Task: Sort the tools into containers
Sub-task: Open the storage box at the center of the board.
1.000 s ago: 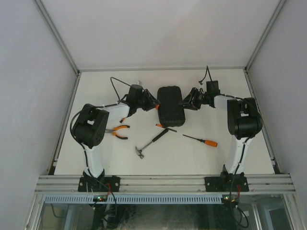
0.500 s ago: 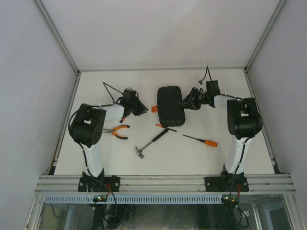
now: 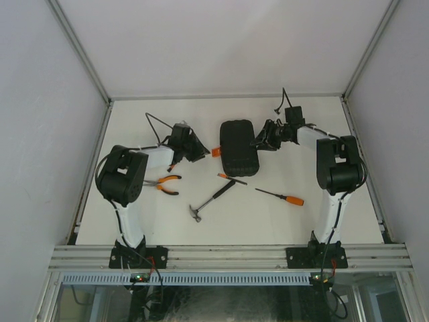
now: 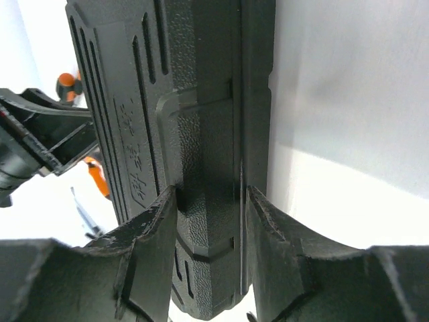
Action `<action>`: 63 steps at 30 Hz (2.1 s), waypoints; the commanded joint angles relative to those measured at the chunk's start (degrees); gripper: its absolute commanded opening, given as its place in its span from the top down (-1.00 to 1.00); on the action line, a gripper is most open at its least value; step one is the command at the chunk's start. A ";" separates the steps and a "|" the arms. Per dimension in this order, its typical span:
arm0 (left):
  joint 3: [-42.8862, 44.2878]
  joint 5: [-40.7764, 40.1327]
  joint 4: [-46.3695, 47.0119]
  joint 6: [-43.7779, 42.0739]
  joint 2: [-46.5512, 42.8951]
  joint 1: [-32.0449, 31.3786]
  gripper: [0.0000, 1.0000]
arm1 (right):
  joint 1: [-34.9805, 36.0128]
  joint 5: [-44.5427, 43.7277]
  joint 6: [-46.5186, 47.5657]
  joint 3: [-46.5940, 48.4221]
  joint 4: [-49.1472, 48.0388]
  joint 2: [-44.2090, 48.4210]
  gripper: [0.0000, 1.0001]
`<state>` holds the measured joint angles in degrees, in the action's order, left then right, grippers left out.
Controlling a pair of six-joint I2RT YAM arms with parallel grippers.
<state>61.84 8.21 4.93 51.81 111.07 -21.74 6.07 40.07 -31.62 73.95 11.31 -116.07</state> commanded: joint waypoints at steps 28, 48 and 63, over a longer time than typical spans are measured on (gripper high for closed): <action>13.36 -2.53 -11.34 -9.70 2.73 -3.36 -0.06 | 7.54 -27.06 19.49 7.49 15.10 12.21 -0.02; 19.10 -5.50 -16.52 -6.93 8.52 -5.57 0.03 | 11.07 -31.91 20.64 7.43 17.02 16.53 -0.07; 19.93 -9.65 -20.83 -5.49 9.68 -7.75 0.36 | 11.98 -35.21 20.81 7.20 17.38 20.08 0.11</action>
<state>79.92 0.64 -11.62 45.98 119.11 -29.10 16.99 6.57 -11.68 81.01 29.89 -99.20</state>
